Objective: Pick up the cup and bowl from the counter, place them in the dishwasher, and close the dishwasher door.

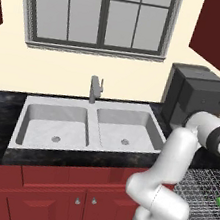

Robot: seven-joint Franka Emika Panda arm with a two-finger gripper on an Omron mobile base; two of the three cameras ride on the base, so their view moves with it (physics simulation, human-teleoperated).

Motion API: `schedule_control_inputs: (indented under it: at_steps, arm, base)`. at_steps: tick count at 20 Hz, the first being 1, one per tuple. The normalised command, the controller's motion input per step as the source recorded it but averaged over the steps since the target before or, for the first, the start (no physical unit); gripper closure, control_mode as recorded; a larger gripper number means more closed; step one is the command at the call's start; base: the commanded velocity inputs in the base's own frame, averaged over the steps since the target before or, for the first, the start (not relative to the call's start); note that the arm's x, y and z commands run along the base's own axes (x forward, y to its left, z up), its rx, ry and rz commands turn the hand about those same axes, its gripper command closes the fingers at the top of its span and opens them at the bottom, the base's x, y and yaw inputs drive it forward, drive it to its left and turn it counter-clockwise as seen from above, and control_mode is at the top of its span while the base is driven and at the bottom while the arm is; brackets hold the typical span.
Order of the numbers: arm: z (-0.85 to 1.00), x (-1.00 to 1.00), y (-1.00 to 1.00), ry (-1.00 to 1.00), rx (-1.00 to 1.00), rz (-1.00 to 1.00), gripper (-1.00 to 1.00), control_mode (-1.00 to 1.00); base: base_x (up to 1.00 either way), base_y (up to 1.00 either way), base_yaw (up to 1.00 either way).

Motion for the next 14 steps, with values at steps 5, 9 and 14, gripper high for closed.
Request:
schedule_control_inputs:
  at_steps: [5, 9, 14]
  arm:
    - [-0.07, -0.51, 0.07, 0.0, 0.0, 0.04, 1.0, -1.0]
    - [-0.23, -0.49, 0.07, 0.0, 0.0, 0.06, 1.0, -1.0]
    - [-0.33, -0.27, 0.05, 0.0, 0.0, 0.06, 1.0, -1.0]
  base:
    - [0.0, 0.0, 0.0]
    - [0.0, 0.0, 0.0]
    - [0.0, 0.0, 0.0]
